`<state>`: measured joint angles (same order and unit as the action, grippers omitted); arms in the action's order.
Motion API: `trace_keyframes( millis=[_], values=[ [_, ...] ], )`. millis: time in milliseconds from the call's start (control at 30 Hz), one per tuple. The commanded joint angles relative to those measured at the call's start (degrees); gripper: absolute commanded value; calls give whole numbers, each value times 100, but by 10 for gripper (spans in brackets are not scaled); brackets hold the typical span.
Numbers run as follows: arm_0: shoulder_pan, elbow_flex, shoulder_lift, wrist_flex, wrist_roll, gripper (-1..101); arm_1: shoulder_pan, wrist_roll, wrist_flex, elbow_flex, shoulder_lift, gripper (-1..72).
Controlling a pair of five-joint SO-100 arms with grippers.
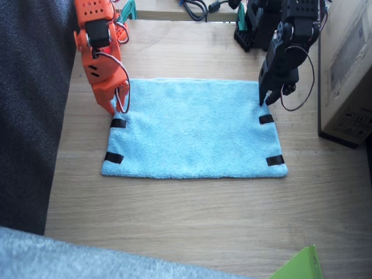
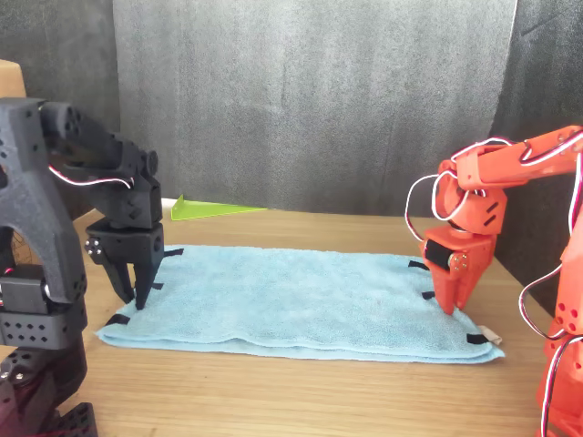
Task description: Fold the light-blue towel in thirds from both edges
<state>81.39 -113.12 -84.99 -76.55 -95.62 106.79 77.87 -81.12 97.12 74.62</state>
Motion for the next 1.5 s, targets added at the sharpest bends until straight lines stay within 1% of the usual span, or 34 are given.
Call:
trace_keyframes(
  millis=[0, 433, 667, 967, 1167, 1467],
  values=[
    [97, -53, -281, -35, -70, -1, 229, 88, -475, -396, 431, 2],
    [105, -88, -316, -9, -88, -2, 888, -167, -1635, -2004, 396, 2],
    [114, -88, -308, -9, -70, -2, 1239, -158, -2294, -3278, -193, 2],
    [105, -79, -299, -9, -53, -2, 1934, -79, -3023, -4966, -1327, 1],
    [123, -88, -308, -9, -53, -2, 2347, -105, -3023, -5590, -1872, 1],
    [149, -114, -325, 0, -35, -2, 2689, -114, -3032, -6785, -2689, 1]
  ],
)
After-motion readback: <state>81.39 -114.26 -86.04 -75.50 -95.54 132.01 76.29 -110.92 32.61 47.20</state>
